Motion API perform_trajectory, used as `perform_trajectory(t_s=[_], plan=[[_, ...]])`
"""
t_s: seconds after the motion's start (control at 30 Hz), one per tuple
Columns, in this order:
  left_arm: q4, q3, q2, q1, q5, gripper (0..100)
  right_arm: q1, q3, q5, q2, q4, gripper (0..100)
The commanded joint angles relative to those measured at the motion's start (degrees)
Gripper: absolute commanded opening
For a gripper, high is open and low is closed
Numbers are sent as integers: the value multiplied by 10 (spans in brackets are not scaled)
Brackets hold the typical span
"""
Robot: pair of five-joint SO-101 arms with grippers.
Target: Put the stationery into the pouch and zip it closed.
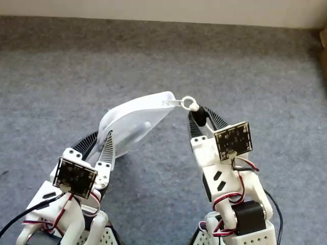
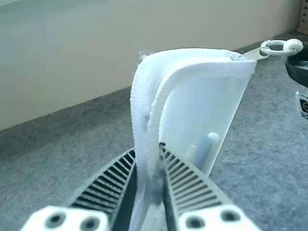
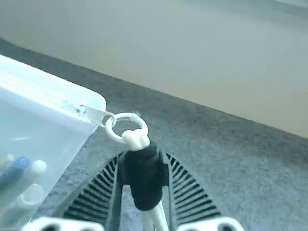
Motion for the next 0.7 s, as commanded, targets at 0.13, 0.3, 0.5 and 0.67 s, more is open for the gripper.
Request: perform_trajectory(t_s=[0.13,0.3,0.5,0.67], plan=[[-66,48,-3,-35,11,29,7,-10,47,-7,118,5],[-67,55,-3,-73,76,118,8,-7,62,-7,173,5],[-91,71,-1,-123,139,190,8,5,69,-72,245,5],[-178,144,-1,-119,141,191,13,63,76,-162,269,6]])
